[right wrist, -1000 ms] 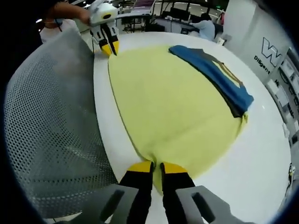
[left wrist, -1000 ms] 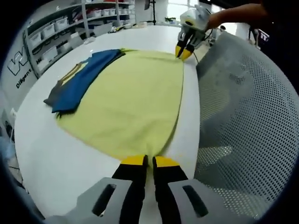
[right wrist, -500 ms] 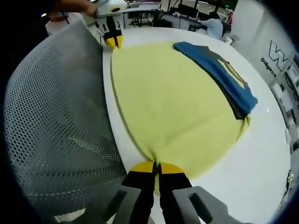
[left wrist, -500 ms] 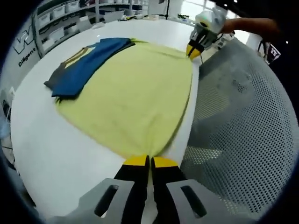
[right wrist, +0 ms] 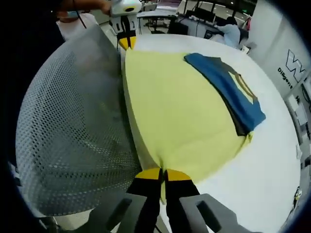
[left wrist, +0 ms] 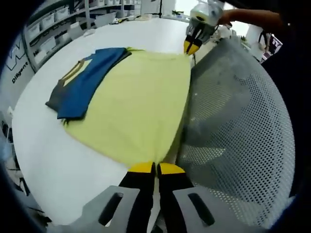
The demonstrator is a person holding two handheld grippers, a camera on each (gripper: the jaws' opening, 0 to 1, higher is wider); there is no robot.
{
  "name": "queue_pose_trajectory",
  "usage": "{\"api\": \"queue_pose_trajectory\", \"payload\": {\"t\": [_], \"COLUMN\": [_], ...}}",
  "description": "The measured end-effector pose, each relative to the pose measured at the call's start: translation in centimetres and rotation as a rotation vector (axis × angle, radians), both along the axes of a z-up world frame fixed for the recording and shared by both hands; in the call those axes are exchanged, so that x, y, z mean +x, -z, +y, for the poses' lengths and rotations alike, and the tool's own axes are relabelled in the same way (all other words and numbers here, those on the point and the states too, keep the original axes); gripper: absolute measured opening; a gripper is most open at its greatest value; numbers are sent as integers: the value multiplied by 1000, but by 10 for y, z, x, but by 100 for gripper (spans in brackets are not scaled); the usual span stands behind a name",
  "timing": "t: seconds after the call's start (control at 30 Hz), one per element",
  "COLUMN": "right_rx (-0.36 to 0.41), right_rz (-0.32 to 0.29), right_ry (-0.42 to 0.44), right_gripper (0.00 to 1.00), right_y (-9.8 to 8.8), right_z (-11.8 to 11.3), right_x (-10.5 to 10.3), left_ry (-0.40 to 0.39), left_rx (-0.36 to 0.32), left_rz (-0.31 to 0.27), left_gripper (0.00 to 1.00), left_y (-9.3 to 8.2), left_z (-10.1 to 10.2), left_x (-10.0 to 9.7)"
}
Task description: Fold the garment on the visible template until the final outline fits inside the template.
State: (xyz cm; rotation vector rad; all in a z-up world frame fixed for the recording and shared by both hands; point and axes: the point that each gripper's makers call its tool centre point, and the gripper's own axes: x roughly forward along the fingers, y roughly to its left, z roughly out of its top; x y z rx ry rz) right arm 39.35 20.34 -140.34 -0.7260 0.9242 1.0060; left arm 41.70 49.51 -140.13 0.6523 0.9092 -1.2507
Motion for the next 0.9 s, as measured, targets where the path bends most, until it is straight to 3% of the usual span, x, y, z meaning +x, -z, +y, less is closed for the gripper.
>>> {"api": "queue_pose_trajectory", "payload": {"t": [0.53,0.67,0.9], "right_rx": [40,63,95], "right_rz": [-51,-59,-95], "right_ry": [-45,-50,-45], "right_gripper": [0,0,0], "right_y": [-48,-65,-96], "right_z": [8,10,15], "right_x": [-1,-2,7], "left_ry": [53,65,46], "left_rx": [-8,-15,-37], "left_rz": [64,104,115], "left_gripper": [0,0,0], "left_y": [-47,-60,-77], "left_z": [7,9,12], "left_x": [-2,-7,1]}}
